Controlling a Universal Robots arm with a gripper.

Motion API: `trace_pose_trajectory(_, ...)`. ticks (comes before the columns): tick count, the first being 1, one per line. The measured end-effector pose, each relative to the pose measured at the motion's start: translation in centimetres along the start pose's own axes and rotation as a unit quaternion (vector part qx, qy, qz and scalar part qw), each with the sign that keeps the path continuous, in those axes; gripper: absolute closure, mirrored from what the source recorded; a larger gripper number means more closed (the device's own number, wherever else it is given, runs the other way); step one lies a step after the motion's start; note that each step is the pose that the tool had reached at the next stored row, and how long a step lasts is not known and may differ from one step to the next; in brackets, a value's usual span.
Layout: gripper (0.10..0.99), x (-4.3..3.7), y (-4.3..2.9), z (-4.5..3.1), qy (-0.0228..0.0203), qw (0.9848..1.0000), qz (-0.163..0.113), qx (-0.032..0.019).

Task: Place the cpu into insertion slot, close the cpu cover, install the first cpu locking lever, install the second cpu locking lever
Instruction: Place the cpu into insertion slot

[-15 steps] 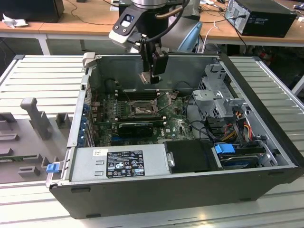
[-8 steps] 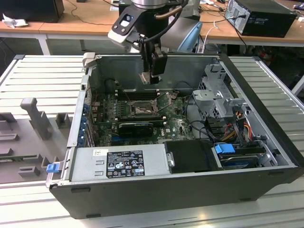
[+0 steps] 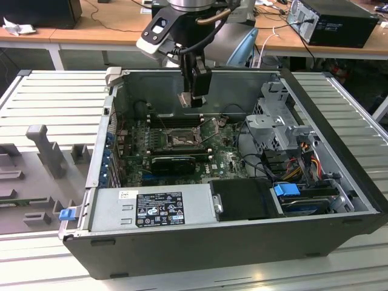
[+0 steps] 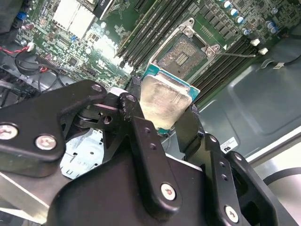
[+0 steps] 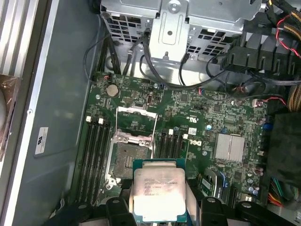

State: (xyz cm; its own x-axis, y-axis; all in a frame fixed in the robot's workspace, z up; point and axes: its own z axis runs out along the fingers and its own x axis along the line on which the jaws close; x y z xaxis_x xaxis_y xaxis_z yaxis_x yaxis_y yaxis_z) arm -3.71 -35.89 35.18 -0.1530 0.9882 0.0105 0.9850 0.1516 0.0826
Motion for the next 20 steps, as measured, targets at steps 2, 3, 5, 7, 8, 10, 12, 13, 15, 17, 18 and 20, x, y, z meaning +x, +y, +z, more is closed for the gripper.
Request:
trace_pose_trajectory(2, 0.553, 0.00, 0.00, 0.01, -0.0005, 1.0000, 0.006, -0.0001)
trace_pose_trajectory(3, 0.553, 0.00, 0.00, 0.02, -0.0008, 1.0000, 0.009, -0.0001)
trace_pose_trajectory(5, 0.553, 0.00, 0.00, 0.02, -0.0011, 0.9999, 0.014, -0.0002)
trace_pose_trajectory(7, 0.553, 0.00, 0.00, 0.03, -0.0015, 0.9998, 0.018, -0.0002)
trace_pose_trajectory(8, 0.553, 0.00, 0.00, 0.03, -0.0018, 0.9998, 0.021, -0.0003)
trace_pose_trajectory(10, 0.553, 0.00, 0.01, 0.07, -0.0027, 0.9995, 0.030, -0.0004)
trace_pose_trajectory(12, 0.553, 0.00, 0.00, 0.10, -0.0043, 0.9991, 0.042, -0.0004)
trace_pose_trajectory(13, 0.553, 0.00, 0.00, 0.11, -0.0047, 0.9990, 0.045, -0.0004)
trace_pose_trajectory(15, 0.553, 0.00, 0.00, 0.14, -0.0065, 0.9981, 0.062, -0.0005)
trace_pose_trajectory(17, 0.553, 0.00, 0.00, 0.17, -0.0081, 0.9967, 0.080, -0.0006)
trace_pose_trajectory(18, 0.553, 0.00, 0.00, 0.20, -0.0083, 0.9964, 0.084, -0.0007)
trace_pose_trajectory(20, 0.553, 0.01, 0.00, 0.25, -0.0084, 0.9964, 0.085, -0.0007)
